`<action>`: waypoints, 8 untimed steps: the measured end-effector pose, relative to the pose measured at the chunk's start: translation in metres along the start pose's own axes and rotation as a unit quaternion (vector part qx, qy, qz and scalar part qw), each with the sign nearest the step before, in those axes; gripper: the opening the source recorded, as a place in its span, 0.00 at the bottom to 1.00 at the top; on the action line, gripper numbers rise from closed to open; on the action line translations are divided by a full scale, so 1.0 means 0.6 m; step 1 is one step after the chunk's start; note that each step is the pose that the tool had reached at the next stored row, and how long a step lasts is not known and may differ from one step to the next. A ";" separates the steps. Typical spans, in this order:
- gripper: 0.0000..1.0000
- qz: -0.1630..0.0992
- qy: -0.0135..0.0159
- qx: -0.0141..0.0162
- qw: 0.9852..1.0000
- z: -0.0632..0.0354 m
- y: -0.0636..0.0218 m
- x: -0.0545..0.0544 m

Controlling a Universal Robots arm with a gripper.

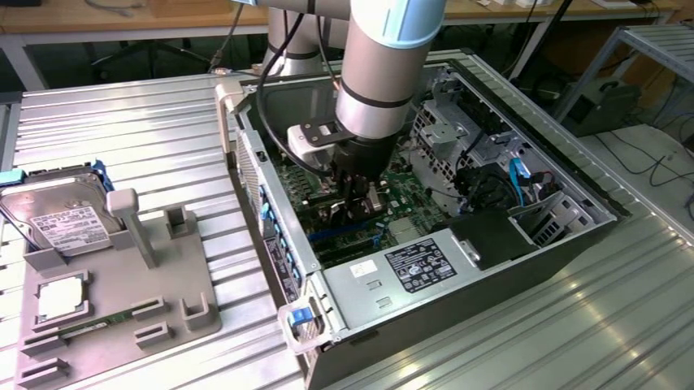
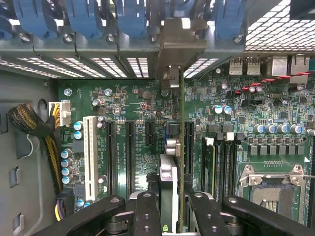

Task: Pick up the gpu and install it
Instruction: 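Insert the gpu into the slot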

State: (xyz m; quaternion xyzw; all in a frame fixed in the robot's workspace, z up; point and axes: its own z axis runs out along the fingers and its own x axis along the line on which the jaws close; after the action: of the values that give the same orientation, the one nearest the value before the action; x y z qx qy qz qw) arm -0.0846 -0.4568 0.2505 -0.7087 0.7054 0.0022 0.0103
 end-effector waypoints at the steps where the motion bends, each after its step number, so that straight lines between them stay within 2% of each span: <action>1: 0.28 0.000 0.000 0.000 1.000 0.000 0.000 0.000; 8: 0.28 0.000 0.000 0.000 1.000 0.000 0.000 0.002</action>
State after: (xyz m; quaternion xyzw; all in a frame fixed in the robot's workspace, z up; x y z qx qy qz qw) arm -0.0846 -0.4580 0.2506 -0.7087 0.7054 0.0022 0.0103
